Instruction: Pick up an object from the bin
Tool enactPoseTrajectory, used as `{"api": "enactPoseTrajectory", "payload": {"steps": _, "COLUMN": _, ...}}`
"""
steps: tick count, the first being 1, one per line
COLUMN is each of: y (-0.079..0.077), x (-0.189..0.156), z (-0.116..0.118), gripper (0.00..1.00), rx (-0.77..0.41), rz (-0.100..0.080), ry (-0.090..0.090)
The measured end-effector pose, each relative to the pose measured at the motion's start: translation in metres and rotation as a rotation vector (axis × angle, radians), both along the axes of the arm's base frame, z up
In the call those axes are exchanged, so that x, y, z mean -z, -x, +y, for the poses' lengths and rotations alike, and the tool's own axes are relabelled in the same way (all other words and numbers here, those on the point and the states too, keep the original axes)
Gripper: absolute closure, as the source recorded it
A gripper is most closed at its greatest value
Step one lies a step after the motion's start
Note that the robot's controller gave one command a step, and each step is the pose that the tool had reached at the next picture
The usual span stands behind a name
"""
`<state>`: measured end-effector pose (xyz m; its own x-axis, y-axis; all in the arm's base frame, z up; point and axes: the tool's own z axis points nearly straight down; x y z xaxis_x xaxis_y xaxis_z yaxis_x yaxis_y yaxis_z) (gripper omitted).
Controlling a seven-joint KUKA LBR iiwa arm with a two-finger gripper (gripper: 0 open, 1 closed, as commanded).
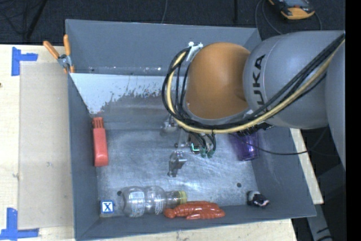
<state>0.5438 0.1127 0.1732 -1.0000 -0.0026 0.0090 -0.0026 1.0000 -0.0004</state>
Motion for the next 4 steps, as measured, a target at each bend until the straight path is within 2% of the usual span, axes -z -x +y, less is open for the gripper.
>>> {"api": "enactPoseTrajectory", "payload": {"steps": 1, "y": -0.001, "x": -0.002, "z": 0.0, "gripper": 0.0, "rx": 0.001, "rz": -0.003, "ry": 0.0}}
{"api": "enactPoseTrajectory", "payload": {"steps": 2, "y": -0.013, "x": -0.007, "z": 0.02, "gripper": 0.0, "rx": -0.066, "rz": -0.006, "ry": 0.003}}
{"api": "enactPoseTrajectory", "payload": {"steps": 3, "y": -0.017, "x": 0.015, "z": 0.03, "gripper": 0.0, "rx": -0.132, "rz": -0.011, "ry": -0.003}}
{"api": "enactPoseTrajectory", "payload": {"steps": 4, "y": -0.017, "x": 0.027, "z": 0.028, "gripper": 0.0, "rx": 0.155, "rz": -0.006, "ry": 0.001}}
